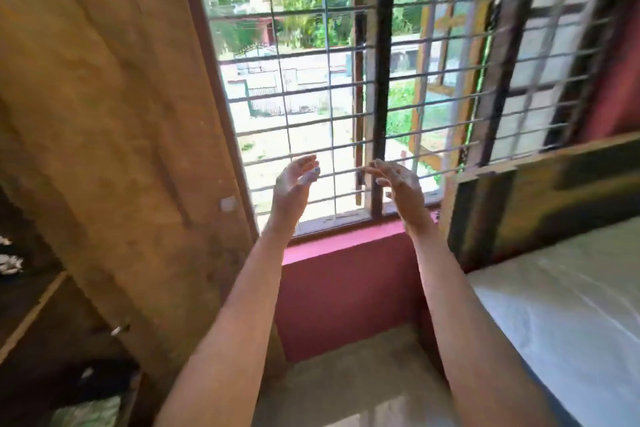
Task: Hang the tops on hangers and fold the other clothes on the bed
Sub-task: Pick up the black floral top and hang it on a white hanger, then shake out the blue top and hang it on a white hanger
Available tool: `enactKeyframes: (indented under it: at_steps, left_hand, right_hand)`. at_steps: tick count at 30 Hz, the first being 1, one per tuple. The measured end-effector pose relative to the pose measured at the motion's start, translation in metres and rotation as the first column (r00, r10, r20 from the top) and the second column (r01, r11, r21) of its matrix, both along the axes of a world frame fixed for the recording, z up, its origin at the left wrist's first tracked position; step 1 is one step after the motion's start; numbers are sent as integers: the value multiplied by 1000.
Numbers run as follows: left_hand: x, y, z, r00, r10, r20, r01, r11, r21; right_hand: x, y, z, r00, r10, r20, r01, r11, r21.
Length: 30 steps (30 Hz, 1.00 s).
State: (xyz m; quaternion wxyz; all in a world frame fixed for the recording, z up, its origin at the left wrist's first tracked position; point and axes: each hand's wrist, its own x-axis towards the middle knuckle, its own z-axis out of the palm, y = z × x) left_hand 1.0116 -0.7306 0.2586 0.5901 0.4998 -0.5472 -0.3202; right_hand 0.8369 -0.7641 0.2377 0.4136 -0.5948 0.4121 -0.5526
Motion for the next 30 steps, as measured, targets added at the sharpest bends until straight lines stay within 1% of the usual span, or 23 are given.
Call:
enactKeyframes:
  at_steps: [1, 2, 4, 6, 9, 11, 15, 19, 20, 21, 22, 24, 25, 27, 30]
  left_hand:
    - [-18, 1, -2, 999, -49, 4, 49, 999, -8]
    - [-51, 7, -6, 993, -116, 10, 116, 993, -7]
    - [-85, 11, -10, 988, -152, 20, 152, 988, -10]
    - [-142, 26, -19, 976, -218, 29, 218, 976, 13]
    - [-232, 62, -36, 946, -324, -2, 323, 945, 55]
    - [-290, 91, -48, 913, -407, -9, 407, 910, 77]
    - [-407, 154, -65, 816, -578, -26, 575, 805, 145]
    - [-506, 211, -69, 712, -701, -37, 695, 698, 174]
    - [-535, 228, -68, 675, -737, -31, 729, 661, 178]
    - [-555, 239, -69, 650, -760, -29, 751, 635, 183]
    - [-582, 255, -70, 606, -795, -34, 784, 590, 193]
    - [-613, 274, -72, 550, -834, -36, 823, 534, 196]
    - [-634, 287, -73, 503, -864, -28, 848, 488, 205]
    - [-665, 305, -77, 430, -903, -22, 884, 415, 216]
    - [-705, 320, -84, 347, -938, -10, 909, 334, 247]
  right_hand:
    - [-20, 9, -1, 999, -49, 9, 49, 999, -4]
    - [-56, 25, -6, 993, -116, 20, 116, 993, -7]
    - [-94, 44, -8, 988, -152, 7, 152, 988, 14]
    - [-153, 81, -12, 968, -252, 0, 252, 966, 54]
    - [-247, 141, -23, 915, -401, -35, 402, 908, 118]
    - [-304, 185, -33, 862, -502, -75, 507, 849, 150]
    - [-409, 280, -50, 719, -683, -127, 693, 695, 193]
    - [-482, 359, -56, 594, -792, -145, 795, 550, 256]
    - [-500, 383, -56, 546, -826, -139, 825, 502, 259]
    - [-512, 398, -57, 520, -845, -126, 840, 478, 258]
    - [-529, 420, -59, 478, -870, -121, 862, 438, 257]
    - [-548, 446, -62, 433, -890, -144, 883, 387, 265]
    - [-562, 463, -66, 392, -907, -152, 902, 347, 256]
    - [-584, 486, -72, 329, -930, -167, 924, 280, 260]
    - [-622, 511, -85, 233, -957, -172, 940, 177, 293]
